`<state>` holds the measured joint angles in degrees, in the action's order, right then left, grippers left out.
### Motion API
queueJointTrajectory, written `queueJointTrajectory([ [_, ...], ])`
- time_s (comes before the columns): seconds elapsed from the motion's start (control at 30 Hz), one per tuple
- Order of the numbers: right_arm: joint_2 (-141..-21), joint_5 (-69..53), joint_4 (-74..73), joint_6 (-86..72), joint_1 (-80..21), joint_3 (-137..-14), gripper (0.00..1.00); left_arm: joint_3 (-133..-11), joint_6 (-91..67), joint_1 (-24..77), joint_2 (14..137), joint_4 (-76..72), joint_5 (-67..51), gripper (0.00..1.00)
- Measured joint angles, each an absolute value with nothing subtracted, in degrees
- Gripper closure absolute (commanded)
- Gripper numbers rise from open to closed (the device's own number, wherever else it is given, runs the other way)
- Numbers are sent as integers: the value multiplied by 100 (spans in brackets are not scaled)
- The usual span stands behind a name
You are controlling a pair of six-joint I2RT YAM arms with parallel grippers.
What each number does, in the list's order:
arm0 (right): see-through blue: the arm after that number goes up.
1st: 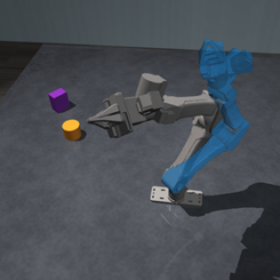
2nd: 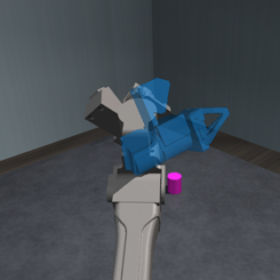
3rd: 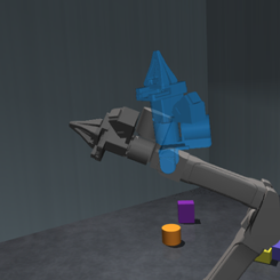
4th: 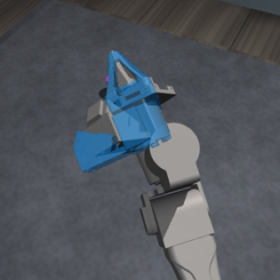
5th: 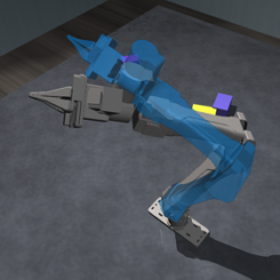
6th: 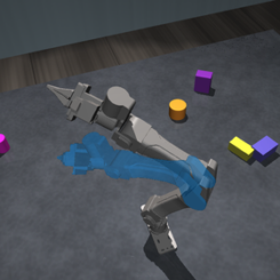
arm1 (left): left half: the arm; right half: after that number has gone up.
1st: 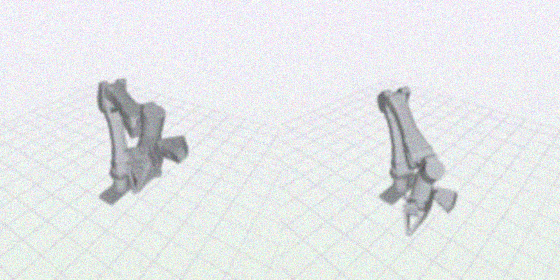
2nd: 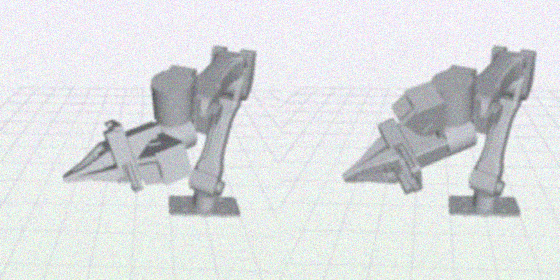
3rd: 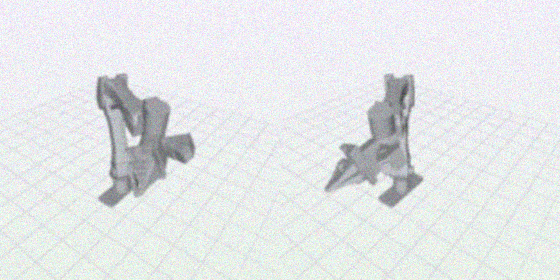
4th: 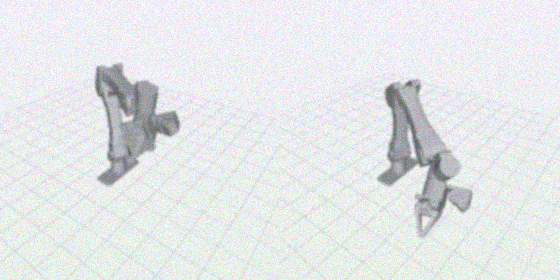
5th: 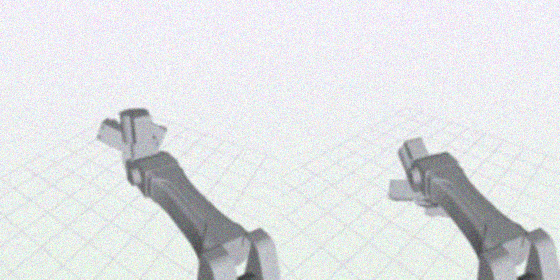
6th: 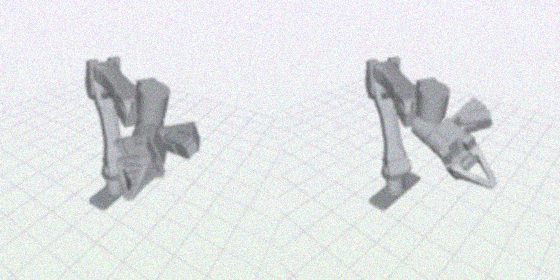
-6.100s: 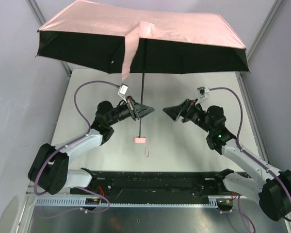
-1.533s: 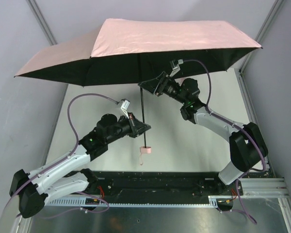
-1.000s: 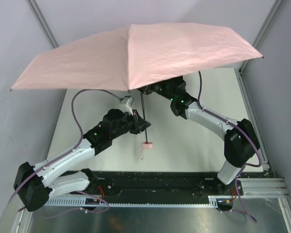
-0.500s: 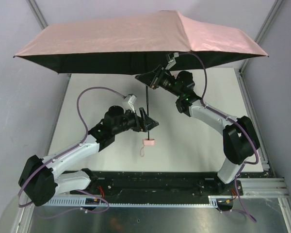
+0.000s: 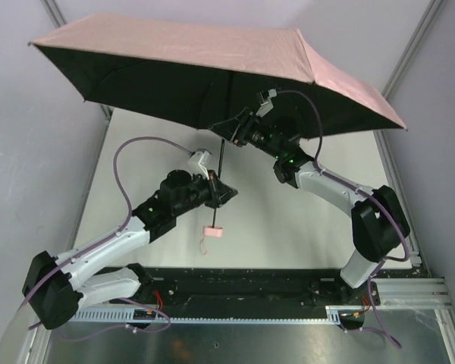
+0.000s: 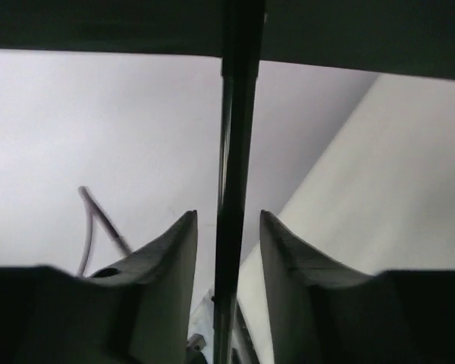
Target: Put away the umbrella
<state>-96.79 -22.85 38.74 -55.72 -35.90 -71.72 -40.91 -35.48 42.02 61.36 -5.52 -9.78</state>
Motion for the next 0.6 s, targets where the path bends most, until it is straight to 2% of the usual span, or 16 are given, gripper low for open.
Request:
queueJointTrajectory([
  [0.07, -9557, -2045, 3319, -5395, -3592, -7242, 26, -4091, -3533, 4276, 6031, -303, -681, 100],
  [0.17, -9402, -1308, 2165, -4888, -3664, -7642, 19, -4091, -3522, 4353, 6025, -12, -252, 100],
  [0.37, -9430, 515, 285, -3863, -4093, -8809, 20, -4095, -3494, 4416, 6241, 71, 432, 100],
  [0.5, -10003, 1514, -589, -3214, -4355, -10204, 21, -4095, -3494, 4506, 6302, 60, 637, 100],
  [0.6, -10453, 2038, -862, -2840, -4456, -10949, 29, -4095, -3489, 4543, 6370, 47, 705, 100],
])
